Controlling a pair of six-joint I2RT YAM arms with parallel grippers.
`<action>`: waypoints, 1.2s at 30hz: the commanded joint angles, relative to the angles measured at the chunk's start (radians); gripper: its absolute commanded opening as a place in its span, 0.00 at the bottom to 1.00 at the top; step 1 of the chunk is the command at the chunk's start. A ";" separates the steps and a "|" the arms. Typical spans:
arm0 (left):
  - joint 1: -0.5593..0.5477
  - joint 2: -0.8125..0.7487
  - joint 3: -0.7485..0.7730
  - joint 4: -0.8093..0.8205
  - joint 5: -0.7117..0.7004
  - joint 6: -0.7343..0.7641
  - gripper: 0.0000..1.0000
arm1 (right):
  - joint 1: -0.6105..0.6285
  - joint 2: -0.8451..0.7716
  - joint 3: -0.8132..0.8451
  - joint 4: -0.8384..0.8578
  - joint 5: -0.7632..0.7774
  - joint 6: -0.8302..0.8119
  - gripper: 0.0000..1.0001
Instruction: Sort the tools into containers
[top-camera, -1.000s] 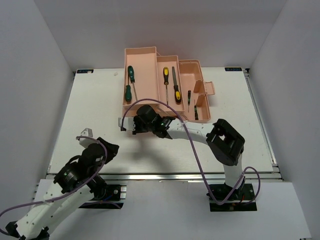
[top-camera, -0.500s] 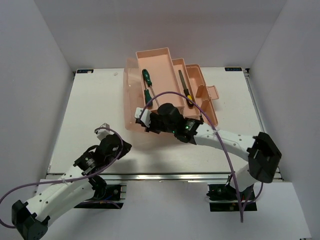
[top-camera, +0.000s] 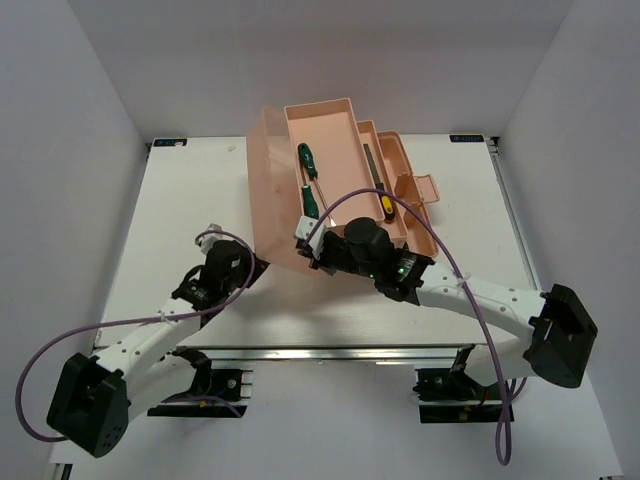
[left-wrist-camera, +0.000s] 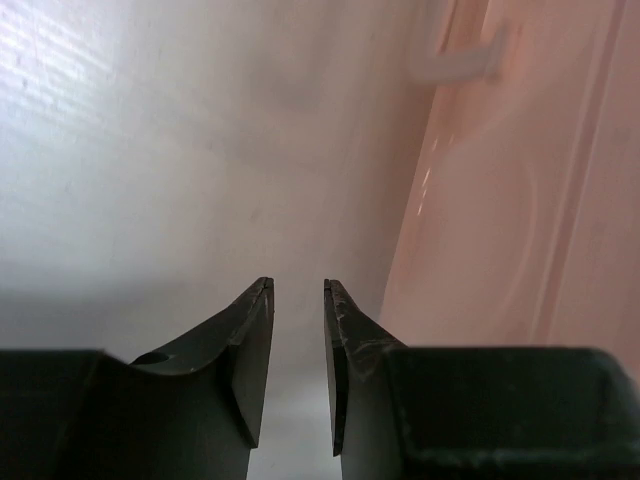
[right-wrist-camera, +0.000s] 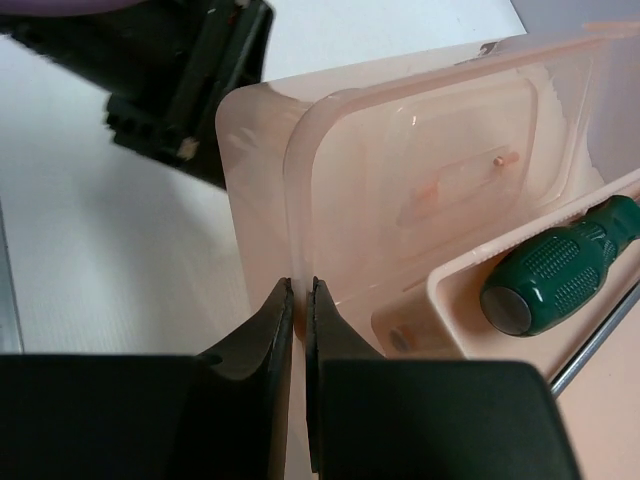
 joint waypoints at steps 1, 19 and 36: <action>0.068 0.053 0.071 0.141 0.064 0.022 0.36 | 0.008 -0.093 0.007 0.154 -0.032 0.048 0.00; 0.165 0.353 0.325 0.400 0.301 0.076 0.35 | 0.008 -0.208 0.016 0.042 -0.032 -0.062 0.78; 0.193 0.443 0.457 0.458 0.425 0.082 0.34 | -0.501 -0.313 0.149 -0.060 0.262 0.344 0.00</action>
